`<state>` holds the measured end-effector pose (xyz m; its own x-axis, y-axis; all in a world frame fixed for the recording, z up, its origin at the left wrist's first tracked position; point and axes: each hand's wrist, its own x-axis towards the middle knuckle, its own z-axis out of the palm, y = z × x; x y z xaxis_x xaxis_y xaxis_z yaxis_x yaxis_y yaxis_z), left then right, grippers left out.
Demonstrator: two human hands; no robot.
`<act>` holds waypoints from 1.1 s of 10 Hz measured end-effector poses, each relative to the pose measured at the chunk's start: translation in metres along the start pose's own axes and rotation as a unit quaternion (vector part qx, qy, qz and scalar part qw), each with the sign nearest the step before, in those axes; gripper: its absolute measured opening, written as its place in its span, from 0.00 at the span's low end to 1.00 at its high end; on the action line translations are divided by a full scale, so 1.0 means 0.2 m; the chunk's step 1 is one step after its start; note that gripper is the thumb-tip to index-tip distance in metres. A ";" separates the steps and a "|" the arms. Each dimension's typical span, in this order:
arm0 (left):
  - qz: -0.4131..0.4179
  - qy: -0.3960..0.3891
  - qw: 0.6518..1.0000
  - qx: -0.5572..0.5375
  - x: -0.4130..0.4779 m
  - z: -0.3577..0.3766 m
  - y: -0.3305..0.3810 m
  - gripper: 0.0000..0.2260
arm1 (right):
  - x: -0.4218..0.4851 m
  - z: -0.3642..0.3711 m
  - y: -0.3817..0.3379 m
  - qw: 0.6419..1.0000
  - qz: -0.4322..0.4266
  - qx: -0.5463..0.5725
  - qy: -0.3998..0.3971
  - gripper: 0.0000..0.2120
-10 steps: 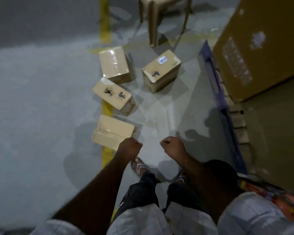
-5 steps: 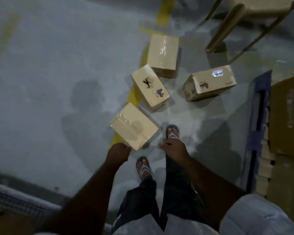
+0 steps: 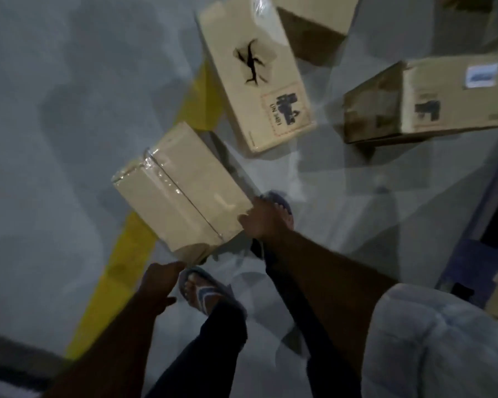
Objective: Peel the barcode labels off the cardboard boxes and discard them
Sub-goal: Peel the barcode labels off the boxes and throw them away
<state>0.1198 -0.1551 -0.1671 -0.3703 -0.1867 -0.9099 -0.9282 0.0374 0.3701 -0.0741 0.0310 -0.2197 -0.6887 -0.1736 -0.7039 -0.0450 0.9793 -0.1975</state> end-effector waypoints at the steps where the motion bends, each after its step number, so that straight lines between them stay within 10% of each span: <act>1: -0.192 0.001 0.950 -0.247 0.20 0.17 0.04 0.14 | 0.09 0.08 0.00 0.999 0.029 0.005 -0.037 0.26; 2: -0.182 0.022 0.952 -0.246 0.26 0.21 0.04 0.14 | 0.15 0.13 -0.01 0.983 0.035 0.047 -0.172 0.30; 5: -0.033 0.199 0.942 -0.270 -0.48 -0.42 0.56 0.28 | -0.26 -0.80 -0.50 0.958 -0.126 0.244 -0.081 0.16; 7: 0.051 0.212 0.924 -0.313 -1.29 -0.73 1.02 0.12 | -0.80 -1.56 -0.90 0.922 -0.211 0.305 -0.114 0.11; 11: 0.077 0.388 0.826 -0.402 -2.50 -0.81 0.99 0.24 | -1.75 -2.11 -1.27 0.906 -0.170 0.375 -0.102 0.28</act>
<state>0.1272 -0.2141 0.3906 -0.0585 -0.8249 -0.5622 -0.4343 -0.4860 0.7584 -0.1268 -0.1128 0.3643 -0.5755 -0.5428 -0.6117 0.3266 0.5331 -0.7804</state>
